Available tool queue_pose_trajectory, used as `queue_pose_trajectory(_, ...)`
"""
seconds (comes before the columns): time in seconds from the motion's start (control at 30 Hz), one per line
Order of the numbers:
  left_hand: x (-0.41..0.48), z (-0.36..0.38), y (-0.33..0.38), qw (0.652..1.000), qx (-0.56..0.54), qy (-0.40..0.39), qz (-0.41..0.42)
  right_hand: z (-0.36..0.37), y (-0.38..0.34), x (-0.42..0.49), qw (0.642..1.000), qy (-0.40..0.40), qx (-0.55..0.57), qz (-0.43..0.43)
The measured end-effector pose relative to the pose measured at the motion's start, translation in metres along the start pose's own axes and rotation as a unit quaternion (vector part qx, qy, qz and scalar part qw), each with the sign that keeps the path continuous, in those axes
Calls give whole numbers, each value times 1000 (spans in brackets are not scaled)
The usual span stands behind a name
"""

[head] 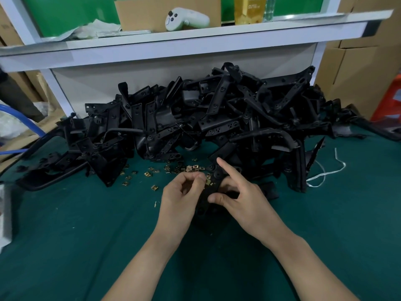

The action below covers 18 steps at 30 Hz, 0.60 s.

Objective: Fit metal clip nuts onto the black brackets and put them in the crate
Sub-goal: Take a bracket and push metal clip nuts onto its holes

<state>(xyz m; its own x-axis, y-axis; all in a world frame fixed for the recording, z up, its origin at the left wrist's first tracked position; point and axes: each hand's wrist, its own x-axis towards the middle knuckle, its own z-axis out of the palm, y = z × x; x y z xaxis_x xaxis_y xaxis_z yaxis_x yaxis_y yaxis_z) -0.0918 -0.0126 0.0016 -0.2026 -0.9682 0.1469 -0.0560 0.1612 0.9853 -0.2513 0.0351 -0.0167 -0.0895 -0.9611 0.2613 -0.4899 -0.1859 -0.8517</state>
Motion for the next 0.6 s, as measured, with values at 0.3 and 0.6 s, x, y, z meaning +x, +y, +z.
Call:
queue_pose_trajectory(0.3,-3,1,2,1000,11,0,10,1,0,0,1000,9,5,0)
queue_pose_trajectory(0.6,-7,5,2,1000,13,3,23,6,1,0,1000,26,-11,-1)
